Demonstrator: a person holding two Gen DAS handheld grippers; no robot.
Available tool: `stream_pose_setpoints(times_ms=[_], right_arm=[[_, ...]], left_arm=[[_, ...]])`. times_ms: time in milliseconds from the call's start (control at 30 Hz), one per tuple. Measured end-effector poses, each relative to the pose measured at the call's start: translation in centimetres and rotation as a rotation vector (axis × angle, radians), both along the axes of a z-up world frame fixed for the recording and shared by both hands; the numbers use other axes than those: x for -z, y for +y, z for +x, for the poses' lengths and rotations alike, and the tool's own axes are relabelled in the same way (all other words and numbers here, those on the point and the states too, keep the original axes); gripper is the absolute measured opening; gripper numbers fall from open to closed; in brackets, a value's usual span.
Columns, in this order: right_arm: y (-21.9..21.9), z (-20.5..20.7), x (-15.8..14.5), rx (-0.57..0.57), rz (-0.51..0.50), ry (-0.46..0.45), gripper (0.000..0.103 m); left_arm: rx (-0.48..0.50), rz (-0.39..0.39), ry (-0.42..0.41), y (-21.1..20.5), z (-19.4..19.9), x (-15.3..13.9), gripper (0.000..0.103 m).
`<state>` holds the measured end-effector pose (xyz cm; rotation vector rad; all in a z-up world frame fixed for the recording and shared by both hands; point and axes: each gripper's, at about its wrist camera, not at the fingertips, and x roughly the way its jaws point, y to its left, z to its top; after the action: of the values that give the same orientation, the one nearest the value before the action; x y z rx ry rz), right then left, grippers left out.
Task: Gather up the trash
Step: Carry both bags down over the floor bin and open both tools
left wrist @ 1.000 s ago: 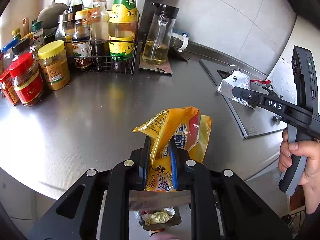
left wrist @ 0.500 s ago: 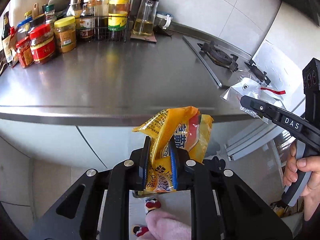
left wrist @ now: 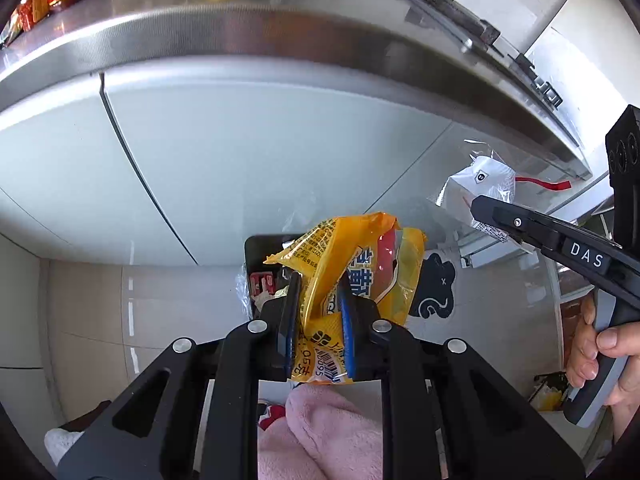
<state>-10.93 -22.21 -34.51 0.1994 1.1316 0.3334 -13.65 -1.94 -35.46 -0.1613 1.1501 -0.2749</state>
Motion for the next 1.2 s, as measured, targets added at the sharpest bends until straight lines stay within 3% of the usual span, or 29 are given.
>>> stream_pose_setpoints(times_ms=[300,633,900,1133,1200], right_arm=[[0.6,2.3,10.9,0.035,0.02,0.136,0.008],[2.7,5.5,21.1,0.052,0.058,0.286,0.008],[3.1,7.0,23.5,0.052,0.062,0.312,0.011],[3.1,7.9,23.9,0.059,0.063,0.333,0.012],[3.0,8.0,23.7,0.061,0.056,0.332,0.024]], left_arm=[[0.002,0.03,0.129,-1.3,1.9,11.8,0.016],[0.02,0.028,0.226,-3.0,4.5,21.4,0.016],[0.005,0.029,0.248,-2.4,5.8,24.0,0.019],[0.0,0.011,0.254,-2.0,6.7,24.2,0.035],[0.0,0.009,0.253,-2.0,6.8,24.0,0.041]])
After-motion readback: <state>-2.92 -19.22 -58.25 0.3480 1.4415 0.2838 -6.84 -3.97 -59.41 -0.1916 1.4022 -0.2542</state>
